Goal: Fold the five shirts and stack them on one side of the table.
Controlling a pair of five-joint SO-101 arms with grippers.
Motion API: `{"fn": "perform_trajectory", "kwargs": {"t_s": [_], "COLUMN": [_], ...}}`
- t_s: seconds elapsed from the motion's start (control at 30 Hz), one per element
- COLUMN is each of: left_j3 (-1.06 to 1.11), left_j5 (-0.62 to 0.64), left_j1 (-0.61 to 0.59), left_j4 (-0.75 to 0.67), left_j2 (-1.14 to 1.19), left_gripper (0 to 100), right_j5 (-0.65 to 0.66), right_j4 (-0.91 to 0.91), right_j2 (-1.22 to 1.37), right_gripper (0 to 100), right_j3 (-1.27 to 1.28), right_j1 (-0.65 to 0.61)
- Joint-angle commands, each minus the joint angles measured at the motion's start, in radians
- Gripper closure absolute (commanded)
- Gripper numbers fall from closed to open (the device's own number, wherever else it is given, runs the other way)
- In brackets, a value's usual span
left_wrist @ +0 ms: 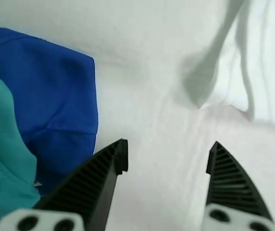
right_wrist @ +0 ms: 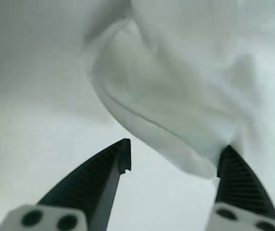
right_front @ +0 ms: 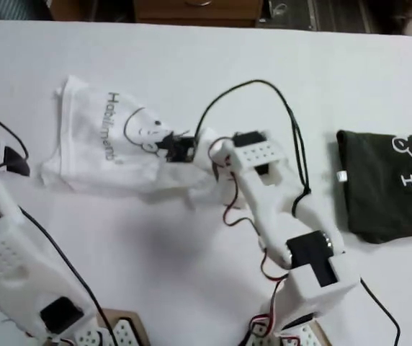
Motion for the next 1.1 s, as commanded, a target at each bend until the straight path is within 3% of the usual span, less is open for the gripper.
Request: {"fn": "perform_trajectory", "kwargs": {"t_s": [0.0, 0.57, 0.67, 0.83, 1.07], "left_j3": [-0.033, -0.033, -0.033, -0.033, -0.035], "left_j5": [-0.002, -0.002, -0.003, -0.003, -0.003], "left_j1": [0.014, 0.012, 0.012, 0.012, -0.014], "left_j4": [0.009, 0.032, 0.038, 0.037, 0.029], "left_j2": [-0.003, -0.005, -0.005, -0.005, -0.005], "left_gripper": [71, 71, 71, 71, 71], "right_j5": [-0.002, -0.008, -0.008, -0.064, -0.158], "right_j4": [0.054, -0.018, 0.033, 0.022, 0.01], "right_j2": [-0.007, 0.002, 0.008, 0.001, 0.01], "right_gripper": [70.1, 70.2, 76.8, 97.8, 97.8], "right_j3": [-0.083, -0.135, -0.127, -0.135, -0.374], "right_j1": [0.021, 0.036, -0.031, -0.189, -0.248]}}
